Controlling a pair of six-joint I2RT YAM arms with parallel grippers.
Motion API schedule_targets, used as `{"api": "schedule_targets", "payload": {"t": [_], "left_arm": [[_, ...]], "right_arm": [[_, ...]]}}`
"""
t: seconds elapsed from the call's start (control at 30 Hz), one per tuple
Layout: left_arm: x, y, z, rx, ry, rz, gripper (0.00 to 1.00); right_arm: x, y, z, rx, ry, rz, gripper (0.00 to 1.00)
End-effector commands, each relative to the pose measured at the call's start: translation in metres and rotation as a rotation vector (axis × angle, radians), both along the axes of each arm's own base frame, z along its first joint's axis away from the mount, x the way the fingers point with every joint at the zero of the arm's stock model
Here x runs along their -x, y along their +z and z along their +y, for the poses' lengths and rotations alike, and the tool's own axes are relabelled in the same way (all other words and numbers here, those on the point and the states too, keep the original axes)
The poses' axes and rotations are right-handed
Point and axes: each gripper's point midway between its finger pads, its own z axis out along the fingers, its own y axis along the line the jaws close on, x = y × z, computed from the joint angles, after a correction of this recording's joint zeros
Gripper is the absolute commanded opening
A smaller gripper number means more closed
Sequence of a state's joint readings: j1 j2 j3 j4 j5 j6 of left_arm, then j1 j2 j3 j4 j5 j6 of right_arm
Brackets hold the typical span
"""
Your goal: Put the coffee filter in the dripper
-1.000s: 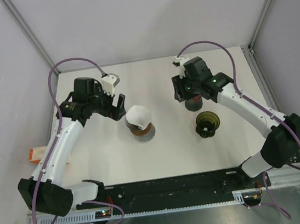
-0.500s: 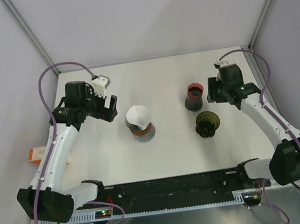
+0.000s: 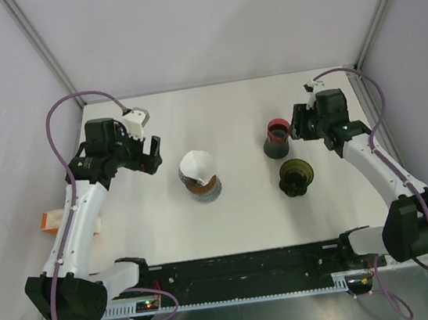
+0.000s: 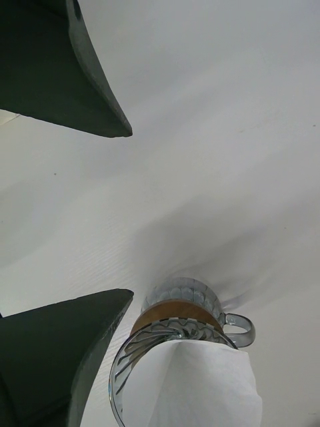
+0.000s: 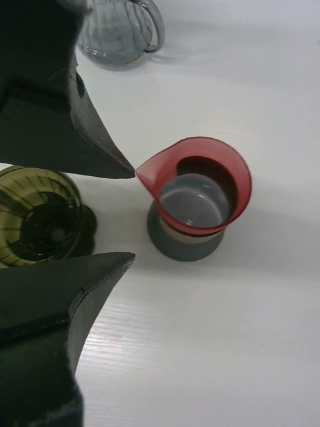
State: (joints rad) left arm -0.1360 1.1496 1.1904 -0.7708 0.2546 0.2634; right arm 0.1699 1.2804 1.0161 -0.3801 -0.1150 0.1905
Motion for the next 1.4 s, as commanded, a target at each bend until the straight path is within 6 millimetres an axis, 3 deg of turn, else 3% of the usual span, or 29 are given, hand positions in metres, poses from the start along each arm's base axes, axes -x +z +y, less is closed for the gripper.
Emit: {"api": "schedule_targets", "payload": {"t": [0.0,0.17,0.4,0.67,0.8,0.9,1.1,1.37], "left_arm": [[0.000,0.013,0.000,0.014,-0.014,-0.057,1.00],[0.000,0.012,0.001,0.018,-0.014,-0.055,1.00],[-0.001,0.016,0.001,0.020,-0.011,-0.063,1.00],[-0.001,0.017,0.002,0.021,-0.011,-0.065,1.00],[0.000,0.017,0.003,0.017,-0.007,-0.070,1.00],[0.000,0.017,0.004,0.015,-0.007,-0.069,1.00],[-0.001,0.018,0.004,0.012,-0.008,-0.074,1.00],[0.001,0.019,0.005,0.009,-0.010,-0.082,1.00]], "right_arm": [[-0.034,0.019,0.013,-0.039,0.038,-0.097,0.52],[-0.053,0.018,0.016,-0.023,0.032,-0.091,0.49],[-0.062,-0.010,0.012,0.044,-0.004,-0.013,0.42],[-0.072,-0.027,0.024,0.120,0.034,0.041,0.24],[-0.069,-0.027,0.039,0.154,0.114,0.029,0.08],[-0.059,-0.023,0.064,0.177,0.273,0.002,0.01],[-0.013,-0.027,0.115,0.267,0.668,-0.027,0.00],[0.042,-0.036,0.141,0.466,1.028,-0.046,0.00]]}}
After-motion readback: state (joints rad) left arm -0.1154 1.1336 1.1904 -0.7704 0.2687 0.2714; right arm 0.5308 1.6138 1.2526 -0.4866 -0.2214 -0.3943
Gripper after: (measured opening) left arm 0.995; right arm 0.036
